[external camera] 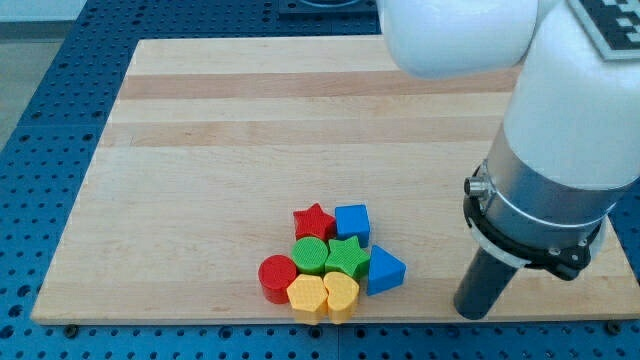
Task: Move your arm to the left of the red circle
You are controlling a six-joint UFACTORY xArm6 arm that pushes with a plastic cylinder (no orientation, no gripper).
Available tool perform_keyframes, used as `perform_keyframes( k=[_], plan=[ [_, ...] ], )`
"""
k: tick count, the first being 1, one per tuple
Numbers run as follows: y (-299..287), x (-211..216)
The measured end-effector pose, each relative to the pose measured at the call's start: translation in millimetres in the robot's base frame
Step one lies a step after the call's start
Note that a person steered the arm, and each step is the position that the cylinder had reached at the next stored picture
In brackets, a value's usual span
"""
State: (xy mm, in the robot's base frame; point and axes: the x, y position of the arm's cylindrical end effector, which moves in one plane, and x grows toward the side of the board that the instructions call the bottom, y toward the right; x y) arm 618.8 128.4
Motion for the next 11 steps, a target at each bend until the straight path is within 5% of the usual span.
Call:
perform_keyframes(
  k=[5,6,7,8,9,10,11],
  plan=[
    [-48.0,0.2],
    [-16.0,-1.2],
    [48.9,-47.0],
    [49.2,-138.9],
    [-35.3,-196.5],
    [-168.6,-177.2],
    [-261.5,-115.1]
  ],
)
